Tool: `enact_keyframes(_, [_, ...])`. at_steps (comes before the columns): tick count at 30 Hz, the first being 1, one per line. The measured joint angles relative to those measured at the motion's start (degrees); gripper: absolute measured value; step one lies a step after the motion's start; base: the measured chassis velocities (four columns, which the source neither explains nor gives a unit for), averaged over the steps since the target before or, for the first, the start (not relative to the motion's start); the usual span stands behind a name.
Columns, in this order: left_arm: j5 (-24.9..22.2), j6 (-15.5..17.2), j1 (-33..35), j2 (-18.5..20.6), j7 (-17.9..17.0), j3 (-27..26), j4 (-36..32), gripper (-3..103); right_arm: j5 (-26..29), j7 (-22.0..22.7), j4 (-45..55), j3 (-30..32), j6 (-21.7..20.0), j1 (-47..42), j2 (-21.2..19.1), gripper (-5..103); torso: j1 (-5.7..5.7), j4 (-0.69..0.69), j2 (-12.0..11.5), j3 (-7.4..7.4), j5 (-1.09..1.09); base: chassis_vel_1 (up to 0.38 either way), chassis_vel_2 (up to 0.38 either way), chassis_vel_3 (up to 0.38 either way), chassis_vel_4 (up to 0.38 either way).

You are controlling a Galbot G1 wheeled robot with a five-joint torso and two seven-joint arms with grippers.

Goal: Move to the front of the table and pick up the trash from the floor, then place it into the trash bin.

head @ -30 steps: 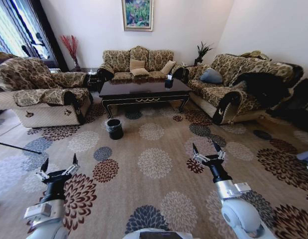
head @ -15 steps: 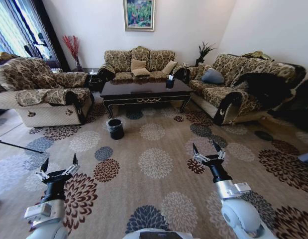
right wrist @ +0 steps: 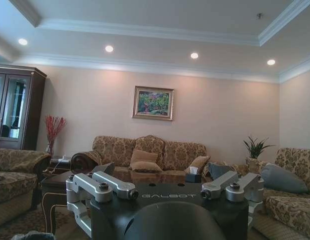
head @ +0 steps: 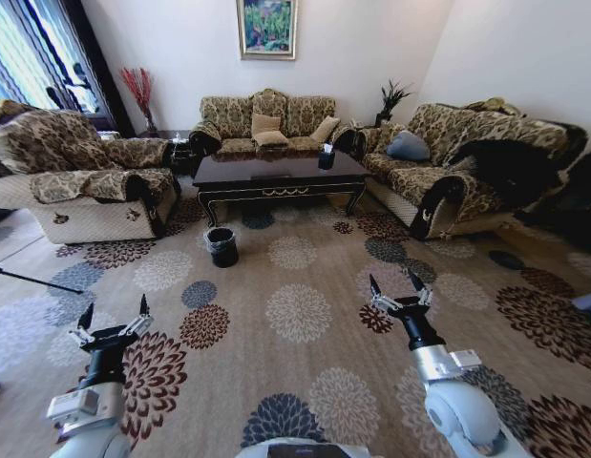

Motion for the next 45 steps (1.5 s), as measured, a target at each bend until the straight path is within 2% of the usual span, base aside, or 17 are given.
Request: enact_keyframes(45, [0.00, 0.00, 0.00, 0.00, 0.00, 0.00, 0.00, 100, 0.00, 0.00, 0.00, 0.00, 0.00, 0.00, 0.00, 100, 5.59, 0.00, 12.62, 7.02, 0.00, 0.000, 0.000, 0.000, 0.000])
